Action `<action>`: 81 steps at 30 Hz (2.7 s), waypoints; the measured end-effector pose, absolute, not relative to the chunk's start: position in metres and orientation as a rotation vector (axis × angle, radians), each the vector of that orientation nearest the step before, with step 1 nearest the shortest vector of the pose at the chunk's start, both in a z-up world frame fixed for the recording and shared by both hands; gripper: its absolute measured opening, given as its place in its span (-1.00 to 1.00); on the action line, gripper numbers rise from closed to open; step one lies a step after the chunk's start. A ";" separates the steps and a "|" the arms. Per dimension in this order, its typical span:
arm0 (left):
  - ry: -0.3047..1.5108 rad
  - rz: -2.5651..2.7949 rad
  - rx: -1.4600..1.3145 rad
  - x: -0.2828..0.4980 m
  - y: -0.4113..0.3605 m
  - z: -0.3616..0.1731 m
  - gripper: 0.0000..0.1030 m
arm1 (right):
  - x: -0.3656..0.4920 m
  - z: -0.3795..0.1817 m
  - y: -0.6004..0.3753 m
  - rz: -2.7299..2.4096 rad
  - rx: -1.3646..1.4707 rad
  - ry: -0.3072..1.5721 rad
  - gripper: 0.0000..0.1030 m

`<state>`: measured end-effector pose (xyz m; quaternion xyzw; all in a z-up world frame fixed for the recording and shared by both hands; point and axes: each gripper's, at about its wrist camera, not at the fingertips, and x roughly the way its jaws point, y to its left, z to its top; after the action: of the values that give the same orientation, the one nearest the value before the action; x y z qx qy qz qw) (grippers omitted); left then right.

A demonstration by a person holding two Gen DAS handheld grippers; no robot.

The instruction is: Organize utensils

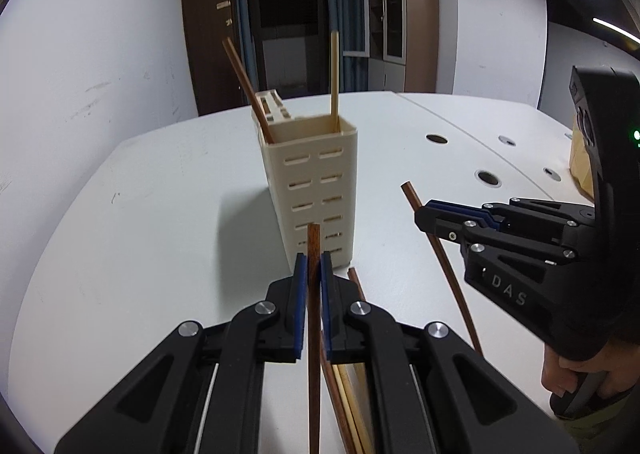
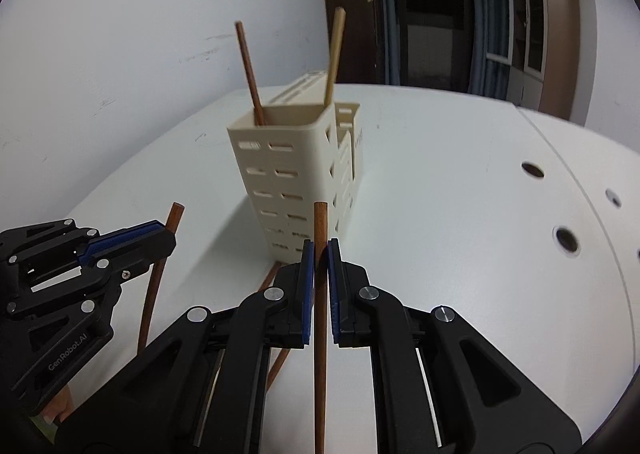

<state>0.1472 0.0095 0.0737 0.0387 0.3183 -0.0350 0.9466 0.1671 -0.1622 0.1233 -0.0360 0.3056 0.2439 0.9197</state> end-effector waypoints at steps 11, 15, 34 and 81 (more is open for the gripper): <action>0.545 -0.061 0.062 0.142 0.013 0.108 -0.87 | 0.152 0.177 -0.168 0.537 -0.059 0.482 -0.88; 0.515 -0.063 0.052 0.143 0.017 0.124 -0.88 | 0.148 0.198 -0.168 0.544 -0.057 0.431 -0.88; 0.351 -0.067 0.018 0.154 0.026 0.187 -0.88 | 0.164 0.244 -0.160 0.549 -0.019 0.299 -0.88; -0.060 -0.007 -0.081 0.165 0.039 0.236 -0.88 | 0.220 0.262 -0.171 0.585 0.212 -0.134 -0.88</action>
<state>0.1653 0.0394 0.2355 -0.0404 -0.0298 -0.0033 0.9987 0.2196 -0.1714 0.2623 0.1041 -0.0657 0.2874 0.9499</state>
